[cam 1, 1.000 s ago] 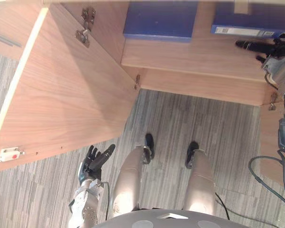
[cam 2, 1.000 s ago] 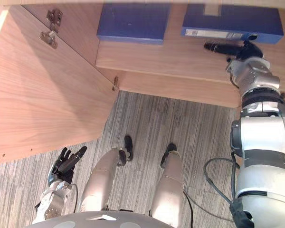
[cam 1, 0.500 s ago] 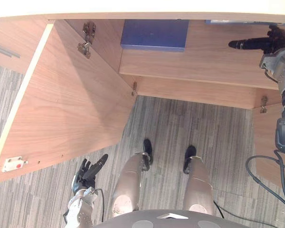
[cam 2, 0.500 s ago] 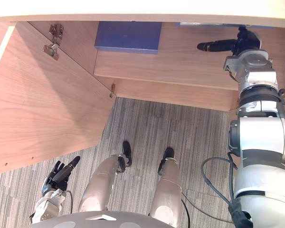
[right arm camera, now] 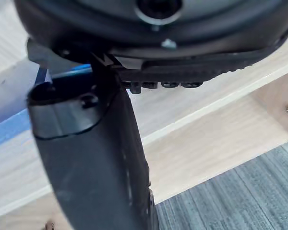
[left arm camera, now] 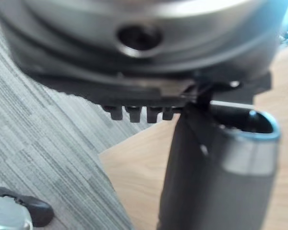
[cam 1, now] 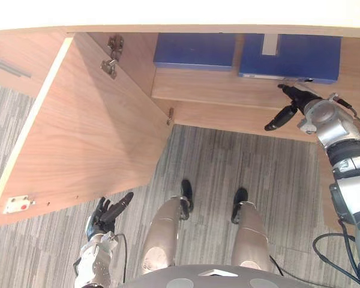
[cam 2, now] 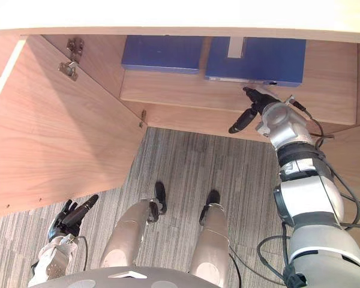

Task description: Walk over to the cabinet, pick up the folder, carry it to the office cabinet, place the folder inside the office cabinet, then close the office cabinet door

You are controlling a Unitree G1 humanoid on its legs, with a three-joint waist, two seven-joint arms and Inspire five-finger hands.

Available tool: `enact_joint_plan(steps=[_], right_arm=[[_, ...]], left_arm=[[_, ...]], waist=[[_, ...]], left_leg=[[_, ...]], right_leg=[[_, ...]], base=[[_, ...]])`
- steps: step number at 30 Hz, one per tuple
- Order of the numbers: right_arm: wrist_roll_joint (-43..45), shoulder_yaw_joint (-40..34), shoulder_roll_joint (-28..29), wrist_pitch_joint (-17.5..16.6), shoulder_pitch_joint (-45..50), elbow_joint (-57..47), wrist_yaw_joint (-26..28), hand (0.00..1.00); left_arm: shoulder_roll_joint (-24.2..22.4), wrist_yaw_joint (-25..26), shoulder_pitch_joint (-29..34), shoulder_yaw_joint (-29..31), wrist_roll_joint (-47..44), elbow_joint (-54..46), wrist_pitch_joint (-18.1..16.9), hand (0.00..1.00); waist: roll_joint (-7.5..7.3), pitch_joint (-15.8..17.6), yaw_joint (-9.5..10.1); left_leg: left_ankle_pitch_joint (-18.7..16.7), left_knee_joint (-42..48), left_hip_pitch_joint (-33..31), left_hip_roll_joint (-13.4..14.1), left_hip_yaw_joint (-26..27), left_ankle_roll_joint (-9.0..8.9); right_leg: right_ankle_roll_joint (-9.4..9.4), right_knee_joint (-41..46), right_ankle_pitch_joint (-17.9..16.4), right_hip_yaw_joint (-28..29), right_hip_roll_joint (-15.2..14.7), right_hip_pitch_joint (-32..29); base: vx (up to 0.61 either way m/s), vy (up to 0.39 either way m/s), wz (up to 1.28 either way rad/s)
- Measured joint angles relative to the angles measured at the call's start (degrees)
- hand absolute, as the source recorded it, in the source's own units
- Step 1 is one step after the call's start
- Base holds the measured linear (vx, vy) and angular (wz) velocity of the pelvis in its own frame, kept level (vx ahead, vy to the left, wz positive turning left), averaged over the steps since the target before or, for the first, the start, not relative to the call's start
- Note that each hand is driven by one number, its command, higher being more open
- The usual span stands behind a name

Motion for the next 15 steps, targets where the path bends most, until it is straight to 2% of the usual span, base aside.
enact_joint_plan(steps=[7,15], right_arm=[[-0.86,-2.4,0.58,-1.92,1.73,-1.5,-0.07,1.0],[-0.76,-2.62,1.64,-1.74,2.02,-1.98,-1.14,1.0]], left_arm=[[0.43,0.01,-0.44,0.35,0.0,0.95,0.26,1.0],[0.44,-0.04,-1.1,1.01,0.0,1.26,0.28,1.0]], waist=[[-0.07,-0.04,0.21],[-0.07,-0.04,0.13]], left_leg=[[0.2,-0.63,-0.05,0.54,1.98,0.31],[0.14,-0.05,-0.01,0.81,2.4,0.28]], right_leg=[[0.08,-1.56,1.62,1.71,0.86,-0.92],[0.05,-1.61,1.9,2.3,1.17,-1.06]], base=[[-0.01,0.004,-0.15],[0.02,-0.005,-0.04]])
